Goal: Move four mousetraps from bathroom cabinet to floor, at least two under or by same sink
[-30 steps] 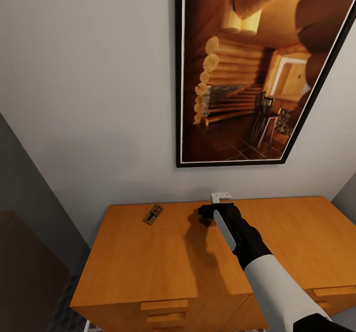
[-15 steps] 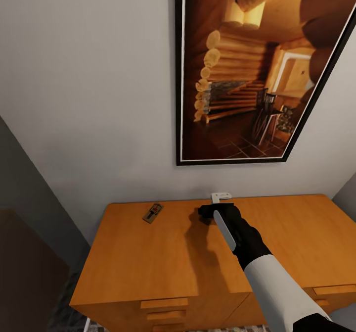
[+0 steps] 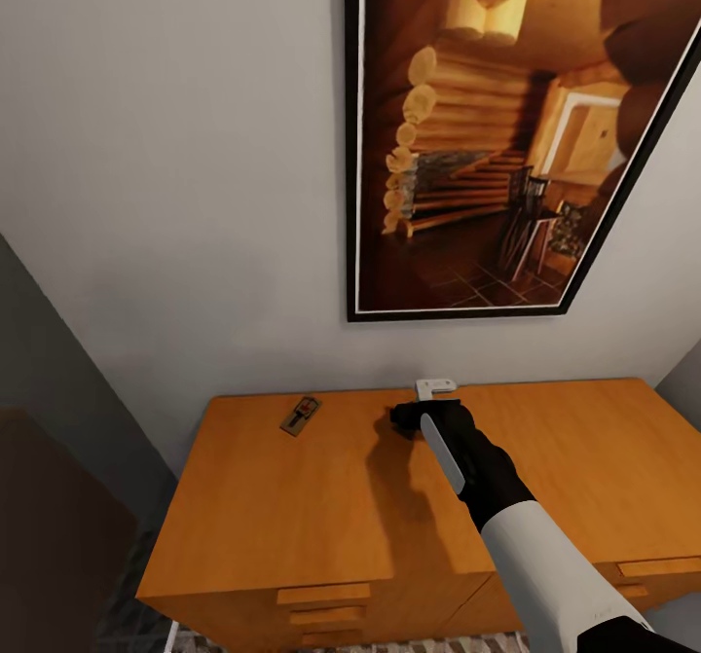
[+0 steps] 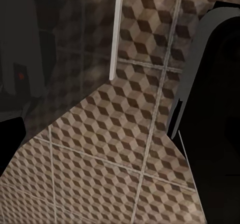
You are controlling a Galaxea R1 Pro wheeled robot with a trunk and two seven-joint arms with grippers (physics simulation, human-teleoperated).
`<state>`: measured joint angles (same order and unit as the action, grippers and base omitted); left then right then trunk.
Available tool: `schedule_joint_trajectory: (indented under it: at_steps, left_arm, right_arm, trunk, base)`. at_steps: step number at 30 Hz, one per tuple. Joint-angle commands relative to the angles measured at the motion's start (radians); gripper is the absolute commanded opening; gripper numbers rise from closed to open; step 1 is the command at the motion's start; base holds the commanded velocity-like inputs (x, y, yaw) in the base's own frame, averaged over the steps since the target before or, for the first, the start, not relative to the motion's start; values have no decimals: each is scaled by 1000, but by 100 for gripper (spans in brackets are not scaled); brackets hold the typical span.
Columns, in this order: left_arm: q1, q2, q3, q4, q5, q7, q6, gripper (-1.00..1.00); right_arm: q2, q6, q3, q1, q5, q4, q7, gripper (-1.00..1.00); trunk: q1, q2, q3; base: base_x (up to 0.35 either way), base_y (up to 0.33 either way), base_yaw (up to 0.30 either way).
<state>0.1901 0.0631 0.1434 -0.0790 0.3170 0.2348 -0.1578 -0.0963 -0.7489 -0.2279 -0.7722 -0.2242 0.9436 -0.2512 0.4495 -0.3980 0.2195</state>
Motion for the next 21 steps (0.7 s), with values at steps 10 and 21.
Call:
schedule_joint_trajectory:
  at_steps: [10, 21]
  left_arm:
    - [2, -1, 8, -4, 8, 0, -6, 100]
    - [2, 0, 8, -4, 8, 0, -6, 100]
  right_arm:
    - [1, -3, -2, -1, -10, 0, -9, 100]
    - [3, -3, -2, -1, -10, 0, -8, 100]
  trunk:
    - [1, -2, 12]
    - [1, -2, 14]
  base:
    - [0, 0, 0]
    - [0, 0, 0]
